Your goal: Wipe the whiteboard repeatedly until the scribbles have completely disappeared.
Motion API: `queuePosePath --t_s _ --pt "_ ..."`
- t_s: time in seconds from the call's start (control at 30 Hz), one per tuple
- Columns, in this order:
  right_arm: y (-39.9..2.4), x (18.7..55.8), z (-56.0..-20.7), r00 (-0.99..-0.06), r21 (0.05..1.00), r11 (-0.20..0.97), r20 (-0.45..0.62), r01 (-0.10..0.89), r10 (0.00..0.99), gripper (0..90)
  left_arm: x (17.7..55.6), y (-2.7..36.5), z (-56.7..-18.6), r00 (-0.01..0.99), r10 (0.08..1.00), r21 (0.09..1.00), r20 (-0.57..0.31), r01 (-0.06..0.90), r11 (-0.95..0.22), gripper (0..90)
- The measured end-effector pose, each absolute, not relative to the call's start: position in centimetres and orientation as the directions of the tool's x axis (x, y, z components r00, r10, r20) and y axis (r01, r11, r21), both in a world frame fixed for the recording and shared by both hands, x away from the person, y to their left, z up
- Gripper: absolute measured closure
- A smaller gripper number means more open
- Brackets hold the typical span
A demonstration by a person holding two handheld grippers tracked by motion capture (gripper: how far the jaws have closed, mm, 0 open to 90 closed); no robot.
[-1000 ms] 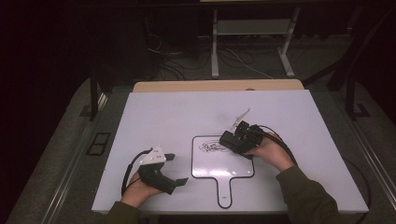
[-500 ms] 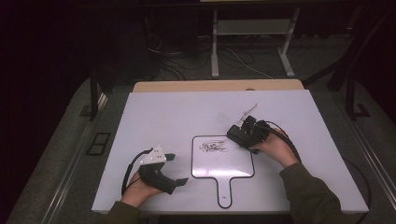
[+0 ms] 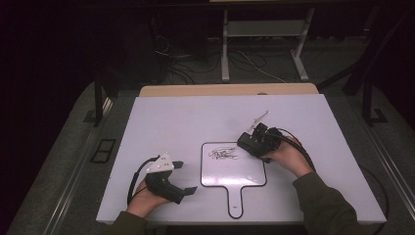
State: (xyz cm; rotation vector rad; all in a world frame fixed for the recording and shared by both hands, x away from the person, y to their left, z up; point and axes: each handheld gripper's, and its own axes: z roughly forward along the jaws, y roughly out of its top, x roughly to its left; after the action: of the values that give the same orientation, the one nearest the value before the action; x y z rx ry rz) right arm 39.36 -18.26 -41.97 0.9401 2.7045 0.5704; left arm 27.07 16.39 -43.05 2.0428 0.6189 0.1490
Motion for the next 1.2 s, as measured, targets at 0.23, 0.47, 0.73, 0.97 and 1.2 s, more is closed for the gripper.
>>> queuePosePath --t_s 0.23,0.47,0.73,0.97,1.2 --pt "-18.9 40.0 -42.0 -0.749 0.435 0.709 -0.108 0.556 0.654 38.8 27.1 16.4 -43.1 0.864 0.483 0.834 -0.142 0.367 -0.412 0.0" --pt "-18.3 39.5 -42.0 -0.767 0.429 0.717 -0.081 0.550 0.637 38.8 27.1 16.3 -43.1 0.864 0.483 0.833 -0.141 0.367 -0.413 0.0" --pt "-18.3 39.4 -42.0 -0.764 0.426 0.717 -0.087 0.552 0.639 38.7 27.0 16.4 -43.0 0.864 0.483 0.834 -0.141 0.367 -0.412 0.0" --pt "-18.7 39.6 -41.9 -0.752 0.419 0.712 -0.097 0.563 0.652 38.8 27.1 16.4 -43.1 0.865 0.482 0.835 -0.142 0.366 -0.410 0.0" --pt "-17.5 39.3 -41.9 -0.781 0.419 0.731 -0.079 0.538 0.620 38.7 27.1 16.3 -43.1 0.864 0.483 0.834 -0.143 0.368 -0.411 0.0"
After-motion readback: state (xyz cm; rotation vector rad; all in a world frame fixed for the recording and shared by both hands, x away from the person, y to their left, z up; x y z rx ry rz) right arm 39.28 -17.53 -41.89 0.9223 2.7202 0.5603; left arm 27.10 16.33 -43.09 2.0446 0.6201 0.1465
